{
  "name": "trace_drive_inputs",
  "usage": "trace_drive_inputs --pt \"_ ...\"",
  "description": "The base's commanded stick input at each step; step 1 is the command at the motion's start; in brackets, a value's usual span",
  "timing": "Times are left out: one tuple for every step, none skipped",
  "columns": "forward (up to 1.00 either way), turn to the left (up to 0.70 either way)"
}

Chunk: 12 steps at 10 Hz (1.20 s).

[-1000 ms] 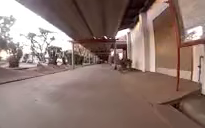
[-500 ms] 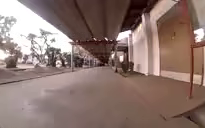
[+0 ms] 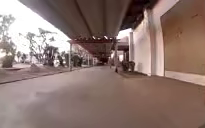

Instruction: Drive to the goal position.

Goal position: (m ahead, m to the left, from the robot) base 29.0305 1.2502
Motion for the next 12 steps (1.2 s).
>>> trace_drive_inputs --pt "0.70 0.00" --pt "0.70 0.00" --pt "0.70 0.00" --pt "0.70 0.00" --pt "0.70 0.00" --pt "0.70 0.00" --pt "0.70 0.00" --pt "0.70 0.00" --pt "0.70 0.00" --pt "0.70 0.00" --pt "0.70 0.00" --pt "0.70 0.00"
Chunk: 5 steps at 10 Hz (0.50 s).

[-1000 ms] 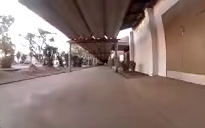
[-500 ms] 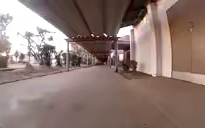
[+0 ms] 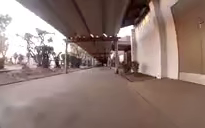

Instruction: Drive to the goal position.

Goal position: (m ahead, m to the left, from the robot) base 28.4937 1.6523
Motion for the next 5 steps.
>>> trace_drive_inputs --pt "0.70 0.00" --pt "0.70 0.00" --pt "0.70 0.00" --pt "0.70 0.00" --pt "0.70 0.00"
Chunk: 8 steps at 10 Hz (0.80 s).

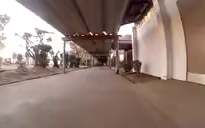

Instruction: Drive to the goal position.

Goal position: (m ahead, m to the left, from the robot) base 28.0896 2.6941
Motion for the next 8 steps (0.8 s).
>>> trace_drive_inputs --pt "0.70 0.00" --pt "0.70 0.00" --pt "0.70 0.00" --pt "0.70 0.00" --pt "0.70 0.00" --pt "0.70 0.00" --pt "0.70 0.00" --pt "0.70 0.00"
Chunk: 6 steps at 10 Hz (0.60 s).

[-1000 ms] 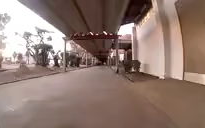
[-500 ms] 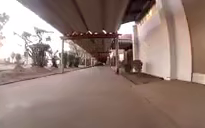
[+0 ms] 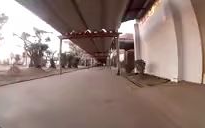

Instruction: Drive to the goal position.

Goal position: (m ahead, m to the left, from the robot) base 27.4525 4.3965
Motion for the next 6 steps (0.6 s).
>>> trace_drive_inputs --pt "0.70 0.00" --pt "0.70 0.00" --pt "0.70 0.00" --pt "0.70 0.00" --pt "0.70 0.00" --pt "0.70 0.00"
